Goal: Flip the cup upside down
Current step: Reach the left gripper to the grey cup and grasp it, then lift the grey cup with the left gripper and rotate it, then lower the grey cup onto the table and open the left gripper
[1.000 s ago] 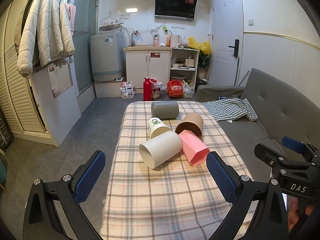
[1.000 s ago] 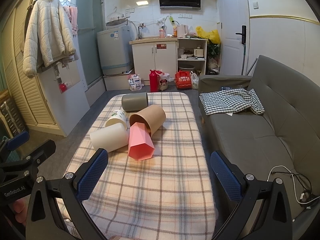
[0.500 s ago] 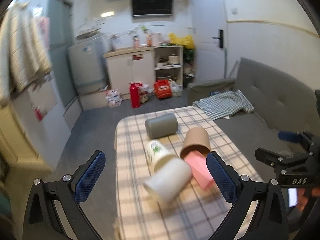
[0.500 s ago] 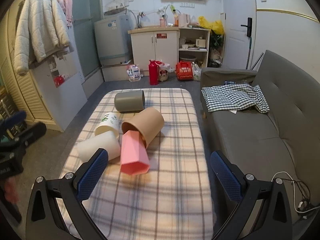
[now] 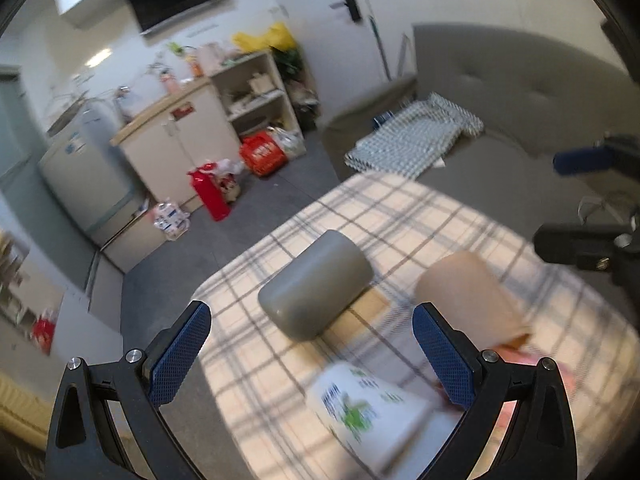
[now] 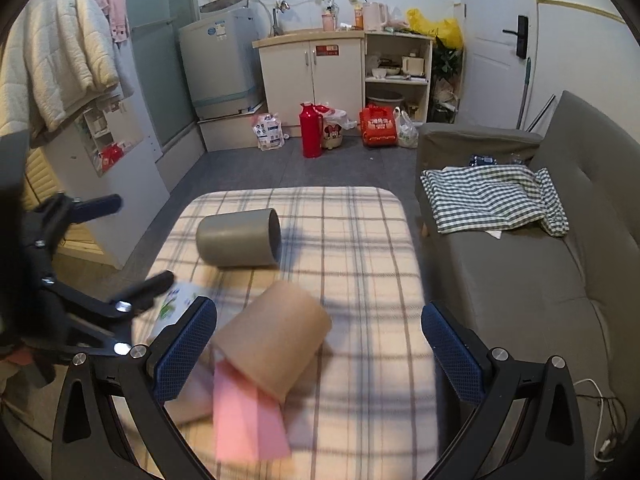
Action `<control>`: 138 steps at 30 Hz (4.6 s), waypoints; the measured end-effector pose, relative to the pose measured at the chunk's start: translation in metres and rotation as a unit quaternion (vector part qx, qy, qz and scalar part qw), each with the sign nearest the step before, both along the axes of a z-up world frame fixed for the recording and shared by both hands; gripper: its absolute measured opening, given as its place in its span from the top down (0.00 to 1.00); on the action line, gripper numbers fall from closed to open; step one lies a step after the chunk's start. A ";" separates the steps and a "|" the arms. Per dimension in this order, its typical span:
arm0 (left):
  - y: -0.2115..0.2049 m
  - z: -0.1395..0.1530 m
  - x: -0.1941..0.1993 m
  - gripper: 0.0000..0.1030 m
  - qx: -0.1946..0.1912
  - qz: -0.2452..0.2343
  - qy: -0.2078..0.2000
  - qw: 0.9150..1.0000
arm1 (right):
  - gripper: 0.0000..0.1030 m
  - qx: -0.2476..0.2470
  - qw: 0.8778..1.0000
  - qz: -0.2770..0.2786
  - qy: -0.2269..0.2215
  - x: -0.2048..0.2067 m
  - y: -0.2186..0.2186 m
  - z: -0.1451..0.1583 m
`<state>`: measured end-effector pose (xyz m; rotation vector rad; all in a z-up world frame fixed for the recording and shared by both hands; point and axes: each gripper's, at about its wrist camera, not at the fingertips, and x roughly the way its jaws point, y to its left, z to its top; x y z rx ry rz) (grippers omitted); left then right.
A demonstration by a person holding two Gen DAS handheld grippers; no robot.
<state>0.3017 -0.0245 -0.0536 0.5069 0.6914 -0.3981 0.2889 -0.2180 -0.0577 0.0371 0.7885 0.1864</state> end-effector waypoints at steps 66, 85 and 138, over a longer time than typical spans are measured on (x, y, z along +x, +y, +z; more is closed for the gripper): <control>-0.026 0.000 -0.238 0.26 -0.129 0.147 0.236 0.952 | 0.00 0.015 0.999 -0.039 -0.016 -0.231 -0.059 0.005; -0.024 -0.071 -0.192 0.27 -0.132 0.179 0.211 0.952 | 0.00 -0.027 0.999 -0.030 0.037 -0.197 -0.037 -0.031; 0.118 -0.033 -0.282 0.08 -0.150 0.288 0.015 0.946 | 0.01 -0.021 0.996 -0.010 0.084 -0.235 0.094 -0.073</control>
